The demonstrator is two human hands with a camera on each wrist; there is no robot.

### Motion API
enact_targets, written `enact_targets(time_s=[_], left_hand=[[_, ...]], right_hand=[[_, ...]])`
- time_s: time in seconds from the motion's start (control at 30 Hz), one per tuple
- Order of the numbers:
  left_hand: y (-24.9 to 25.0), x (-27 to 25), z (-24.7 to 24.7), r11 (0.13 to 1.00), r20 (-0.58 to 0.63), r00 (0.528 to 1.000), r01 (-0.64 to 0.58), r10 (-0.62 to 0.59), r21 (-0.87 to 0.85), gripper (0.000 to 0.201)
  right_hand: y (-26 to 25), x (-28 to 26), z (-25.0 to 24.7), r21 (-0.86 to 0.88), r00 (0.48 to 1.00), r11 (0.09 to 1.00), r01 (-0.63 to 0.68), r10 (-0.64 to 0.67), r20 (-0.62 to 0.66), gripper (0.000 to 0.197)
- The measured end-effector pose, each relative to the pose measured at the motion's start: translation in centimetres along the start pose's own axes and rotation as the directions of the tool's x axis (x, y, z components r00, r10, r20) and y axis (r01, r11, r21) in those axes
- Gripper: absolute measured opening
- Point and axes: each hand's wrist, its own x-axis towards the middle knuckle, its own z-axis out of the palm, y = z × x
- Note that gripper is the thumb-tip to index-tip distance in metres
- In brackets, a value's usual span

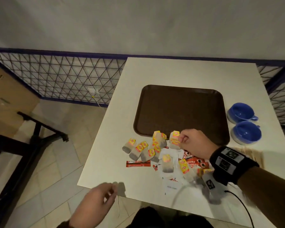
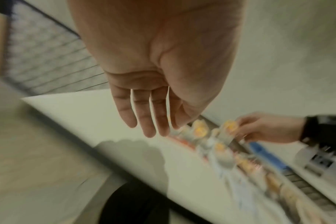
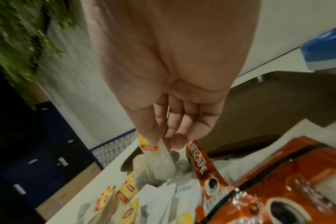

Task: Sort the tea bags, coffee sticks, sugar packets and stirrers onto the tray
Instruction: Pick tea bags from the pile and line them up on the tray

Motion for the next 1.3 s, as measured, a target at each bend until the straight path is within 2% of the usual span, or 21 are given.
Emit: enact_targets(time_s=[0.03, 0.1, 0.23, 0.27, 0.37, 0.47, 0.6, 0.7, 0.83, 0.93, 1.13, 1.3], left_hand=[[2.2, 1.8, -1.6, 0.999, -0.018, 0.999, -0.049, 0.049, 0.022, 0.022], [6.2, 4.9, -3.2, 0.97, -0.06, 0.968, -0.243, 0.242, -0.001, 0.015], [12.0, 9.1, -3.2, 0.884, -0.125, 0.896, -0.443, 0.427, -0.15, 0.01], [13.2, 9.7, -2.8, 0.866, -0.132, 0.889, -0.458, 0.439, -0.201, 0.009], [15.4, 11.7, -1.1, 0.837, -0.075, 0.89, -0.45, 0.451, -0.311, 0.007], [17.1, 13.7, -0.2, 0.831, 0.003, 0.867, -0.476, 0.497, -0.287, 0.018], [18.4, 15.2, 0.8, 0.833, 0.075, 0.839, -0.516, 0.538, -0.201, 0.029], [18.1, 15.1, 1.6, 0.802, 0.108, 0.824, -0.498, 0.556, -0.33, 0.02], [16.6, 13.7, 3.1, 0.729, 0.039, 0.816, -0.493, 0.577, -0.474, 0.007], [15.3, 12.0, 4.0, 0.68, -0.026, 0.83, -0.474, 0.557, -0.56, 0.012], [12.5, 9.2, 4.9, 0.597, -0.134, 0.816, -0.513, 0.563, -0.616, 0.009], [11.0, 7.4, 4.9, 0.538, -0.164, 0.818, -0.498, 0.551, -0.68, 0.009]], right_hand=[[0.2, 0.1, -0.1, 0.012, 1.0, 1.0, 0.013, -0.014, 0.007, 0.023], [0.7, 0.2, -0.2, 0.058, 0.999, 0.998, 0.029, -0.03, 0.026, 0.017], [1.5, -0.4, -1.2, 0.124, 0.992, 0.989, 0.075, -0.087, 0.095, 0.01], [1.6, -0.7, -1.5, 0.134, 0.989, 0.987, 0.085, -0.1, 0.11, 0.009], [1.8, -1.3, -2.0, 0.166, 0.98, 0.978, 0.125, -0.148, 0.136, 0.01], [1.4, -2.0, -2.6, 0.175, 0.98, 0.973, 0.148, -0.169, 0.108, 0.011], [1.7, -3.3, -2.4, 0.207, 0.986, 0.964, 0.165, -0.169, 0.0, 0.011], [1.8, -4.7, -1.4, 0.286, 0.988, 0.946, 0.152, -0.139, -0.065, 0.01], [1.3, -7.2, 0.6, 0.349, 0.982, 0.923, 0.161, -0.115, -0.149, 0.01], [0.4, -8.9, 2.2, 0.358, 0.975, 0.916, 0.181, -0.121, -0.185, 0.011], [-1.6, -11.2, 4.8, 0.285, 0.952, 0.925, 0.251, -0.182, -0.247, 0.012], [-2.7, -12.3, 5.9, 0.234, 0.934, 0.93, 0.284, -0.212, -0.289, 0.014]])
